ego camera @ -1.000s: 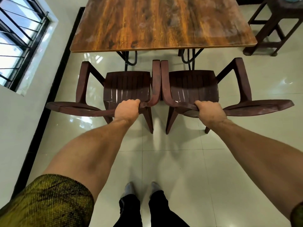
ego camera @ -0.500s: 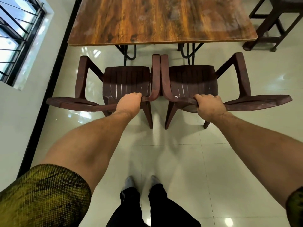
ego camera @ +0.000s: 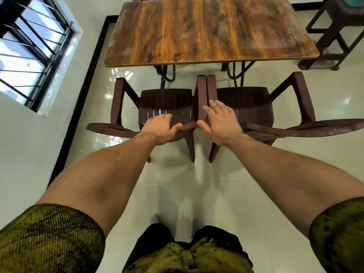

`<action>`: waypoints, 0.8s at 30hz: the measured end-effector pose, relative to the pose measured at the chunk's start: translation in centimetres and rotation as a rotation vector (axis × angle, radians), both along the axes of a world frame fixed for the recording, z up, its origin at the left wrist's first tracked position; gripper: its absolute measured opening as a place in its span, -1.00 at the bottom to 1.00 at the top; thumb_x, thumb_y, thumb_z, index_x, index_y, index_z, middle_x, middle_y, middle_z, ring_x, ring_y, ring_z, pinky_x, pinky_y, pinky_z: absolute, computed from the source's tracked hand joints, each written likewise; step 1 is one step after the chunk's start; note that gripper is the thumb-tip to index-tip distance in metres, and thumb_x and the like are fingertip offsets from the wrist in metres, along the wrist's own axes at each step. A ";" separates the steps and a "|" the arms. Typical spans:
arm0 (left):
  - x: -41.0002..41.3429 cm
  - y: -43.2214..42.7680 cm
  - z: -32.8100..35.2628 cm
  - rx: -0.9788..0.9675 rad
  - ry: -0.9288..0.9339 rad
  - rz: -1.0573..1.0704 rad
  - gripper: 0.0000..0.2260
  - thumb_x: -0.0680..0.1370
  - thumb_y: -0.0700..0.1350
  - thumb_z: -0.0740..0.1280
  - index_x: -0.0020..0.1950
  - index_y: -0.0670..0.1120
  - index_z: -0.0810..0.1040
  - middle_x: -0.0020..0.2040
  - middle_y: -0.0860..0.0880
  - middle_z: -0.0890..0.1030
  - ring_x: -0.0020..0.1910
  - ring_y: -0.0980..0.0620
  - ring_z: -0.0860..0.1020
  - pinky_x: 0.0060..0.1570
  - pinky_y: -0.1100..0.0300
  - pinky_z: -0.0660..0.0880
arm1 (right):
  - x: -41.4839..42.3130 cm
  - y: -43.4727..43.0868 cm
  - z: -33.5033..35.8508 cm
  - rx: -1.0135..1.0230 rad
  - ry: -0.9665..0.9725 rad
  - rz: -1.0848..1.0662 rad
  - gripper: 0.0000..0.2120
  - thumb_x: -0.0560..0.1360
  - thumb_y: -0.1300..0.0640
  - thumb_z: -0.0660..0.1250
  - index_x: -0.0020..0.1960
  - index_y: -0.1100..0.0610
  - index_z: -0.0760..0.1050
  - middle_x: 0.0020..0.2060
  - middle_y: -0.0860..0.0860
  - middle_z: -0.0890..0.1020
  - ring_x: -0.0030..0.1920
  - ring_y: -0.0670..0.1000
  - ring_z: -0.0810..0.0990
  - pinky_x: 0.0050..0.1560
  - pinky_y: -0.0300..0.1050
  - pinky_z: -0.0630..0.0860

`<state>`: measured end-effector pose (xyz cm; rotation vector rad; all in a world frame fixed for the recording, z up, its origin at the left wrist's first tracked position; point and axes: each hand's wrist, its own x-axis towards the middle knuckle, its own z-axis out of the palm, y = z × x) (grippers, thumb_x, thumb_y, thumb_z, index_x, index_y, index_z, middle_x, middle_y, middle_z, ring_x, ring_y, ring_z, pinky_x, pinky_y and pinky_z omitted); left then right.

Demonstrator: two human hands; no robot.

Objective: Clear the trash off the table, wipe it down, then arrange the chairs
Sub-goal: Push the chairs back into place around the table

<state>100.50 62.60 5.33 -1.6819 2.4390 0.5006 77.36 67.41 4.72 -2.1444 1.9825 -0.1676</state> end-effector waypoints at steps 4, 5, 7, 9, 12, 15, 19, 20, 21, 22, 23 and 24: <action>5.9 -1.7 -0.3 0.003 -0.010 0.061 -0.41 0.64 0.29 0.06 0.48 -0.10 0.35 0.38 -0.15 0.50 0.35 -0.17 0.47 0.33 -0.13 0.41 | 8.2 -2.8 -0.2 0.008 -0.030 0.094 -0.36 0.61 -0.29 0.01 0.58 0.01 0.17 0.60 0.04 0.14 0.60 0.07 0.01 0.57 0.16 0.01; 8.2 -2.4 -0.2 0.002 -0.017 0.079 -0.41 0.64 0.29 0.05 0.48 -0.10 0.35 0.38 -0.16 0.50 0.35 -0.17 0.47 0.33 -0.12 0.41 | 10.8 -3.8 -0.3 0.018 -0.021 0.115 -0.37 0.61 -0.29 0.01 0.58 0.02 0.18 0.60 0.04 0.15 0.60 0.06 0.02 0.56 0.17 0.01; 12.4 -3.9 -0.2 0.003 -0.029 0.109 -0.40 0.65 0.29 0.05 0.50 -0.11 0.34 0.41 -0.16 0.49 0.38 -0.17 0.46 0.35 -0.11 0.39 | 15.7 -5.5 -0.6 0.041 -0.015 0.121 -0.38 0.62 -0.28 0.01 0.56 0.01 0.21 0.58 0.04 0.19 0.58 0.06 0.06 0.55 0.19 0.02; 15.9 -5.1 -0.3 0.013 -0.043 0.127 -0.39 0.65 0.29 0.05 0.53 -0.10 0.31 0.46 -0.15 0.45 0.42 -0.16 0.42 0.40 -0.12 0.36 | 19.7 -7.0 -0.7 0.082 -0.032 0.103 -0.41 0.63 -0.27 0.00 0.55 0.01 0.23 0.57 0.03 0.21 0.58 0.06 0.08 0.54 0.22 0.01; 21.6 -7.8 -0.2 0.016 -0.058 0.092 -0.38 0.64 0.30 0.06 0.53 -0.10 0.32 0.47 -0.15 0.44 0.43 -0.16 0.41 0.41 -0.12 0.35 | 26.1 -9.1 -0.9 0.121 -0.026 0.057 -0.42 0.64 -0.26 0.00 0.56 0.00 0.22 0.57 0.03 0.21 0.57 0.06 0.08 0.54 0.22 0.00; 26.1 -10.1 0.1 0.047 -0.079 0.015 -0.37 0.63 0.32 0.04 0.51 -0.10 0.33 0.43 -0.16 0.46 0.39 -0.17 0.44 0.37 -0.12 0.39 | 31.1 -10.9 -0.9 0.169 -0.022 -0.010 -0.43 0.64 -0.26 -0.02 0.56 0.00 0.22 0.58 0.03 0.20 0.58 0.08 0.08 0.54 0.23 0.00; 29.5 -12.4 0.4 0.078 -0.066 -0.058 -0.42 0.64 0.30 0.03 0.44 -0.10 0.38 0.39 -0.17 0.48 0.36 -0.17 0.45 0.37 -0.14 0.38 | 35.1 -13.1 -0.8 0.203 -0.007 -0.076 -0.44 0.65 -0.24 -0.02 0.56 0.00 0.22 0.58 0.04 0.20 0.57 0.08 0.08 0.54 0.22 0.01; 30.5 -13.6 0.5 0.079 -0.056 -0.080 -0.42 0.65 0.29 0.03 0.45 -0.10 0.37 0.40 -0.17 0.47 0.37 -0.16 0.44 0.38 -0.14 0.36 | 36.2 -14.2 -0.6 0.208 -0.003 -0.094 -0.44 0.65 -0.23 -0.01 0.56 0.00 0.22 0.58 0.04 0.20 0.58 0.08 0.08 0.54 0.22 0.01; 31.0 -14.3 0.6 0.075 -0.054 -0.094 -0.42 0.65 0.29 0.03 0.46 -0.11 0.36 0.41 -0.17 0.46 0.38 -0.16 0.43 0.39 -0.13 0.36 | 36.9 -14.8 -0.5 0.209 -0.004 -0.109 -0.45 0.65 -0.23 -0.01 0.56 0.00 0.22 0.58 0.04 0.20 0.58 0.08 0.08 0.53 0.22 0.01; 31.8 -15.8 0.6 0.063 -0.046 -0.112 -0.41 0.65 0.29 0.02 0.47 -0.11 0.35 0.43 -0.17 0.45 0.39 -0.17 0.42 0.39 -0.13 0.35 | 37.8 -16.0 -0.4 0.204 0.000 -0.129 -0.45 0.65 -0.22 -0.01 0.56 0.00 0.22 0.58 0.04 0.20 0.58 0.08 0.08 0.53 0.23 0.01; 32.4 -16.9 0.6 0.055 -0.042 -0.126 -0.40 0.65 0.29 0.02 0.49 -0.11 0.34 0.44 -0.17 0.44 0.40 -0.17 0.42 0.40 -0.13 0.34 | 38.5 -17.0 -0.3 0.200 0.006 -0.140 -0.45 0.65 -0.22 -0.01 0.56 0.00 0.22 0.58 0.04 0.20 0.58 0.08 0.08 0.53 0.24 0.02; 32.8 -18.2 0.5 0.045 -0.034 -0.138 -0.40 0.65 0.29 0.02 0.50 -0.11 0.33 0.45 -0.17 0.44 0.41 -0.17 0.41 0.40 -0.13 0.34 | 39.0 -18.1 -0.3 0.197 0.008 -0.149 -0.46 0.65 -0.22 0.00 0.55 0.00 0.23 0.57 0.04 0.21 0.58 0.08 0.09 0.53 0.24 0.02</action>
